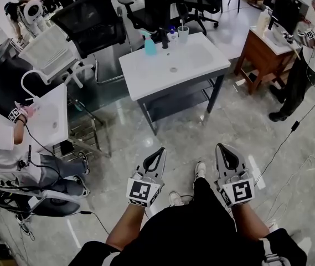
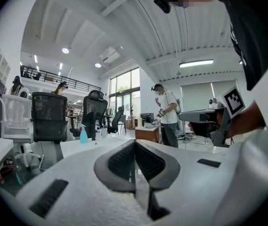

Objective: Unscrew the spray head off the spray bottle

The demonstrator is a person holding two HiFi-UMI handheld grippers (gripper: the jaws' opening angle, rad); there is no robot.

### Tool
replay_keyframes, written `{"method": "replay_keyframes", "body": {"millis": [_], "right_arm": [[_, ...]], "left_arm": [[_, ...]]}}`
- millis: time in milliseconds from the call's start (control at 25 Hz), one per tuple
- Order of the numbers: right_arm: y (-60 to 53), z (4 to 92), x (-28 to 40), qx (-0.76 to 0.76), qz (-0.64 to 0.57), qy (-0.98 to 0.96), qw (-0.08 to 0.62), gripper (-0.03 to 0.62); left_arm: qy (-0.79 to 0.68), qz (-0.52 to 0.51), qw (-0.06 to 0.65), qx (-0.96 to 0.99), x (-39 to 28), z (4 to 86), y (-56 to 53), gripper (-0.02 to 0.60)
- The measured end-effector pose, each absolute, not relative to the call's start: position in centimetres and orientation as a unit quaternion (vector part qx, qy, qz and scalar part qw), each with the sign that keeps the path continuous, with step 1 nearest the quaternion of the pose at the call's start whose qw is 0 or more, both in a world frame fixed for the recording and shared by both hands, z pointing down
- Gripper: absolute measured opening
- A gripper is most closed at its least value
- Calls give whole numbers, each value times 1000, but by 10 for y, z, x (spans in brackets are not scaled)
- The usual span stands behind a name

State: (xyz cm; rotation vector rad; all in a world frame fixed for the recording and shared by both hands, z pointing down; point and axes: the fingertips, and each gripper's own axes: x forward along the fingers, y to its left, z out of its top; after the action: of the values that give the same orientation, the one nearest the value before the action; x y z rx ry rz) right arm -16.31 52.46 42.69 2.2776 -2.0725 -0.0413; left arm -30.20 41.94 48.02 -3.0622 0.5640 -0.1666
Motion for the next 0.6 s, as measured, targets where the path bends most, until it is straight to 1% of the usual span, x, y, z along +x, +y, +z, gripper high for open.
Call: {"method": "replay_keyframes", "body": {"millis": [120,600], "right_arm": [[515,431,-147,738,-21,-674,29,6],[437,438,-60,711,0,-703,26,6]], "left_arm": [[185,-52,38,-981,-285,479,409,15],[207,-68,37,-975,-198,473,338,15]]}}
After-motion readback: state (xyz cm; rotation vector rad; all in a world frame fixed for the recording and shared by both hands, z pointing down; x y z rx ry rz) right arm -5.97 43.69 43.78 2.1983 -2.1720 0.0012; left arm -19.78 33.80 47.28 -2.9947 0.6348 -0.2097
